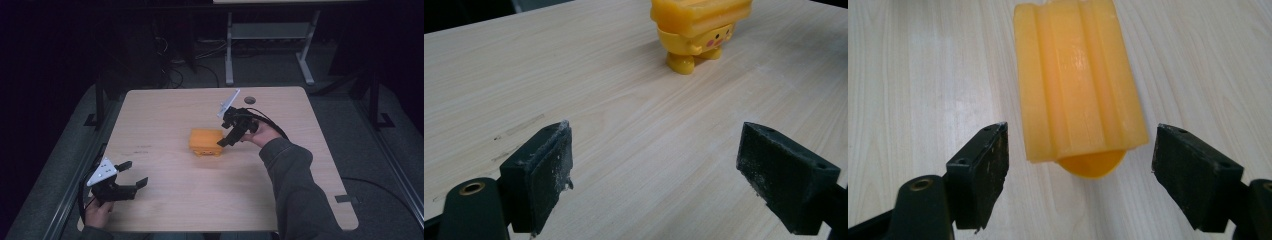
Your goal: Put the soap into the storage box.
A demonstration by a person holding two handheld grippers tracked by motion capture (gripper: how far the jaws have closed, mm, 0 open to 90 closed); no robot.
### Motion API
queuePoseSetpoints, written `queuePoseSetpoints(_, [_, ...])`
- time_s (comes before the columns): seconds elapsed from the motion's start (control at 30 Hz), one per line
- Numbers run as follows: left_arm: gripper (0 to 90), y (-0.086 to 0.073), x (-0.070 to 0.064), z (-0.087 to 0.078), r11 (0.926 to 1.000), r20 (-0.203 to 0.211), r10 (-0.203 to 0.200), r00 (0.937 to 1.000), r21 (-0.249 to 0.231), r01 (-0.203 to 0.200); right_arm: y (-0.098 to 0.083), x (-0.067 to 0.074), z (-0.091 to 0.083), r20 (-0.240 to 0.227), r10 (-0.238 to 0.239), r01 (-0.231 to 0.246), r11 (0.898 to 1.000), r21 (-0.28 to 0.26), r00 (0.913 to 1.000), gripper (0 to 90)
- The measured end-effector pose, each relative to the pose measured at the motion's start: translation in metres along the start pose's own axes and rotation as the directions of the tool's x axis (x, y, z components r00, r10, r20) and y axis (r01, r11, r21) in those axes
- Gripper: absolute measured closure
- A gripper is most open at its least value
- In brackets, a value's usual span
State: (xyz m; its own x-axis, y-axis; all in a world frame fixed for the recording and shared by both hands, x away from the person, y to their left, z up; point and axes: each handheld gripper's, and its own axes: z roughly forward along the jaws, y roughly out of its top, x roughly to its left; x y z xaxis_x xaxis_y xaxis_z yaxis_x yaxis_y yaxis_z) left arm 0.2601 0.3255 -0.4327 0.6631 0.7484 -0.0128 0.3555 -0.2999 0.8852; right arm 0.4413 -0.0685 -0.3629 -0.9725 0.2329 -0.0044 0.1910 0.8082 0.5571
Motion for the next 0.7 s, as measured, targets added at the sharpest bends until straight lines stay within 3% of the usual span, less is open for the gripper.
queuePoseSetpoints(0.7, [14.3,0.0,0.0,0.0,1.0,0.001,0.006,1.0,0.003,-0.006,-0.021,0.004,-0.011,0.01,0.044,-0.044,0.999,0.001,0.999,22.0])
